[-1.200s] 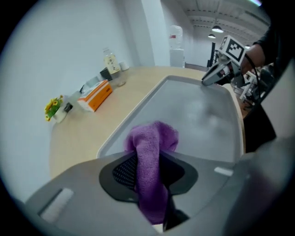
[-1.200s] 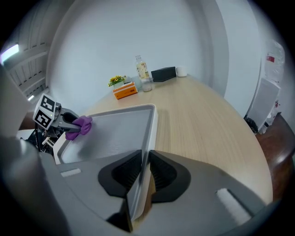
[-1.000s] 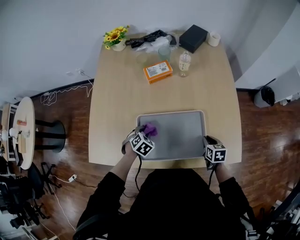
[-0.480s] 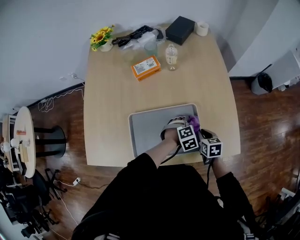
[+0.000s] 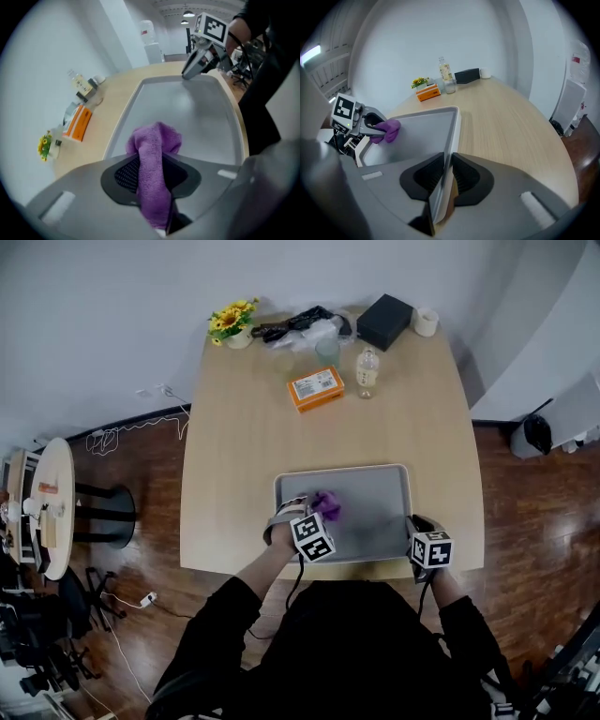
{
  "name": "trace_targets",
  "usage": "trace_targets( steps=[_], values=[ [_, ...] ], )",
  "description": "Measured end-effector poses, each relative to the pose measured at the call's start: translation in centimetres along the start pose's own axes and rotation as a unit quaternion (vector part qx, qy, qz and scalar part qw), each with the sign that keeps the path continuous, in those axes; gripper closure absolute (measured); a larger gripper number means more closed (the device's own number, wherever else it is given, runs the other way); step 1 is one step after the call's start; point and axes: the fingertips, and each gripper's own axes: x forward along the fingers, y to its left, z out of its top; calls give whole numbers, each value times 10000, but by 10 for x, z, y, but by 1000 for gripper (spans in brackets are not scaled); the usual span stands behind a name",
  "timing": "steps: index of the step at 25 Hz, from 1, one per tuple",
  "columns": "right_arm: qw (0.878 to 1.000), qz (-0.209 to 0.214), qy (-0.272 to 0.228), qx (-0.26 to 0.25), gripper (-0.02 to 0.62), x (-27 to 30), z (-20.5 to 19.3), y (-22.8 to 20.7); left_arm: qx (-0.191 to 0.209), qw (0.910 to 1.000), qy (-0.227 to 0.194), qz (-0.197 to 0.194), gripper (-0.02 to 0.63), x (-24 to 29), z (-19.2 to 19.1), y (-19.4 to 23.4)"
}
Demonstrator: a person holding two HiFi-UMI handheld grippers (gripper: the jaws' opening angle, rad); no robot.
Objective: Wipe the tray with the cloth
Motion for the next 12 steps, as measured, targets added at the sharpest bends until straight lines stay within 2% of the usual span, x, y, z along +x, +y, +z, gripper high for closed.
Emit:
trace_targets(
  steps=[3,6,9,12],
  values=[
    [10000,-7,-18,43,534,0,0,0,-213,9989,382,192,518,-15,-60,12],
    [10000,0,-25,79,534,1,0,2,-251,9973,604,327,518,-20,-82,15],
    [10000,22,-20,69,534,1,3,3,-16,9967,713,378,518,-15,-63,11],
    [9999,47,-53,78,534,1,3,4,183,9992,330,104,518,-2,-1,-5]
  ],
)
